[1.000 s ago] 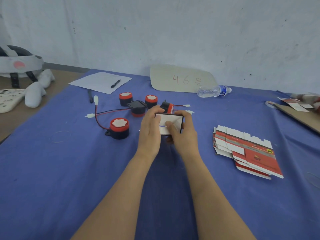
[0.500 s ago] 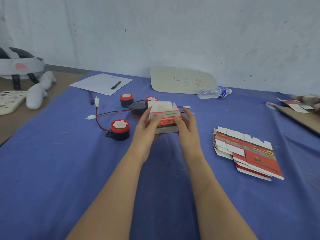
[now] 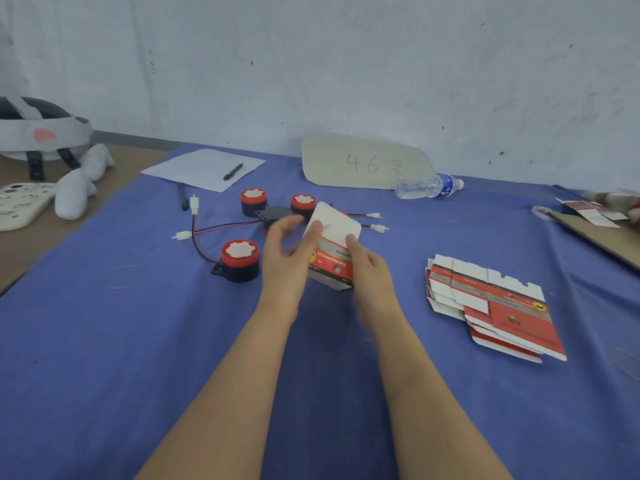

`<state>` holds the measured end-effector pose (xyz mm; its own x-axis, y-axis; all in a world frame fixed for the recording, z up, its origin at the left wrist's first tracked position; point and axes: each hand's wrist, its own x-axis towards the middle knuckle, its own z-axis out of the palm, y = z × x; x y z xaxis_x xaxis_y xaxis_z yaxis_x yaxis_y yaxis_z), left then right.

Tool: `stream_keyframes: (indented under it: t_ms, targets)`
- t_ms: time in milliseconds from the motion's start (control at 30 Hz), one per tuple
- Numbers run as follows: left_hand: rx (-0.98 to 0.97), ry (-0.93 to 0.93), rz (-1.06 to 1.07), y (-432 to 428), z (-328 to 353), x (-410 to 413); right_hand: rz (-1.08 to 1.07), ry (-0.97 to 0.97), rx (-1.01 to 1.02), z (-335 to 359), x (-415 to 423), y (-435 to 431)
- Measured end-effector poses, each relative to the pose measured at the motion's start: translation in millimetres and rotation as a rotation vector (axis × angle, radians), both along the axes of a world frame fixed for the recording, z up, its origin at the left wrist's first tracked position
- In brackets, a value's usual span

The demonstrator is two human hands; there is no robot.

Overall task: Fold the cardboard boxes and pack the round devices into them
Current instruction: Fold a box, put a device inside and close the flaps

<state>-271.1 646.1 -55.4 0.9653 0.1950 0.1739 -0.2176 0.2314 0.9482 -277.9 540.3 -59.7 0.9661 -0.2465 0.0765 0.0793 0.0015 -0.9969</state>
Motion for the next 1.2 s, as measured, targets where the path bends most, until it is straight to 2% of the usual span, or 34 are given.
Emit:
stream_keyframes:
  t_ms: [67, 100, 233, 300, 367, 467, 500, 567, 633, 800, 867, 967, 1033, 1100, 1200]
  targets:
    - [-0.131, 0.073, 0.097, 2, 1, 3, -0.012, -0.032, -0.072, -1, 0, 4]
    - [-0.197, 0.127, 0.079, 0, 2, 4, -0.040, -0.072, -0.064, -3, 1, 6]
    - [-0.402, 0.247, -0.209, -12, 6, -4, 0.027, -0.152, 0.083, -2, -2, 10]
    - [-0.397, 0.232, -0.251, -14, 5, -7, 0.037, -0.170, 0.068, -2, -1, 11]
    - [-0.330, 0.226, -0.192, -10, 3, -4, 0.010, -0.194, -0.005, 0, -1, 11]
    - [-0.166, 0.196, -0.094, -2, 2, 3, -0.137, -0.241, -0.229, 2, 0, 7]
    - [-0.119, 0.184, -0.077, -1, 2, 3, -0.182, -0.236, -0.220, 4, 0, 4]
    - [-0.058, 0.172, -0.056, 1, 3, 3, -0.241, -0.178, -0.049, 7, 1, -4]
    - [0.001, 0.150, -0.051, 1, 4, 1, -0.207, -0.076, 0.052, 11, 1, -11]
    - [-0.050, 0.227, -0.034, 7, 6, 2, 0.300, 0.078, 0.459, 12, -8, -21]
    - [-0.060, 0.253, -0.049, 8, 7, 2, 0.352, 0.070, 0.363, 8, -6, -20]
    - [-0.053, 0.287, -0.101, 4, 7, 2, 0.080, 0.025, -0.033, 6, -3, -14]
    - [-0.113, 0.307, -0.230, 4, 5, 3, -0.078, -0.004, -0.179, 4, 1, -15]
    - [-0.252, 0.285, -0.382, 6, 5, 1, -0.071, 0.085, -0.113, 4, 3, -12]
    - [-0.374, 0.252, -0.477, 7, 1, 2, 0.073, 0.349, 0.007, 2, 7, -1]
